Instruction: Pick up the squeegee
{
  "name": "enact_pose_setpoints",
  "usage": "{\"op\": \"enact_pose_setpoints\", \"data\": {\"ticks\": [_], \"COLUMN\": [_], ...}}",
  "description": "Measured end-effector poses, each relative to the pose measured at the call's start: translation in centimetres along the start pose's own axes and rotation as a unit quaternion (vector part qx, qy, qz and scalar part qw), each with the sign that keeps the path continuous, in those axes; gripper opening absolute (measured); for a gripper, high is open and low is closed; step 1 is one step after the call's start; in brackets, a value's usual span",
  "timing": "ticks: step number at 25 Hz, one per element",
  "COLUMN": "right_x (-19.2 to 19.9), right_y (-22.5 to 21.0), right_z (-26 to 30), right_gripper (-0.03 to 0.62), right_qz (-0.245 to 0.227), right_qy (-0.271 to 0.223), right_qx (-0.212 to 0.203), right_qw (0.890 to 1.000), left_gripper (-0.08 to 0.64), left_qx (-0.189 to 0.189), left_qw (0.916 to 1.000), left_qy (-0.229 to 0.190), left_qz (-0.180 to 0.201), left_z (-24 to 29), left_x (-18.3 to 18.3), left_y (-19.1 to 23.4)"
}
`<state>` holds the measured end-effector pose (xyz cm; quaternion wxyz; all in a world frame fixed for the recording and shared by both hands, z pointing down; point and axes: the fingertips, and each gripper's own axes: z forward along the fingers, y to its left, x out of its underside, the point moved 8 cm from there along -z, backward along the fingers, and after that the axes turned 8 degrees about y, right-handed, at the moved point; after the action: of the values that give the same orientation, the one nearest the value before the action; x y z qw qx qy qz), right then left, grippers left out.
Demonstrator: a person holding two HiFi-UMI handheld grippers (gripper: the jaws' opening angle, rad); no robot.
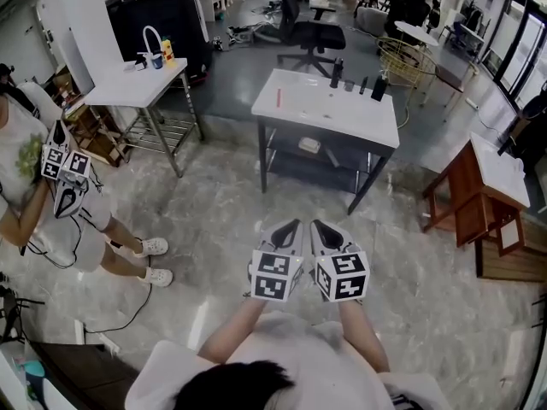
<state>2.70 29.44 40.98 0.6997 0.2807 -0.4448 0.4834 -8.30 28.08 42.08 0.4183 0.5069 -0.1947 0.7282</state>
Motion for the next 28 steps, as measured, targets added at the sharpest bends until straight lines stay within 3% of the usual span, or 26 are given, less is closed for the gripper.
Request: {"op": "enact_pose_setpoints", "data": {"ticks": [6, 15, 21, 28], "right_x": [0.3, 0.1, -0.5, -0.5], "right_y": [-0.3, -0.1, 1.4, 0.1], "right_z": [1.5, 2.1, 2.8, 3.8], "right_gripper": [0.028, 0.028, 0.028, 0.028], "right_qz": [0.008, -0.009, -0.012, -0.003], "right_qy": [0.009, 0.000, -0.010, -0.014], "right_qx": [0.004, 0.027, -0.004, 0.000], "right_qw": [1.000, 1.000, 1.000, 1.000], "left_gripper": [0.026, 0.026, 0.026, 0.026], "left_qx": [0.012, 0.004, -0.005, 0.002], "left_qw": [0.9995, 0.9996, 0.9998, 0.9999], "left_qy": [0.007, 0.011, 0.008, 0.011], "left_qz": [-0.029, -0.024, -0.018, -0.011], "left_z": [1.3, 1.5, 1.0, 2.0], "left_x": [0.1, 0.6, 0.1, 0.0], "left_y": [1.6, 2.5, 2.9, 3.5]}}
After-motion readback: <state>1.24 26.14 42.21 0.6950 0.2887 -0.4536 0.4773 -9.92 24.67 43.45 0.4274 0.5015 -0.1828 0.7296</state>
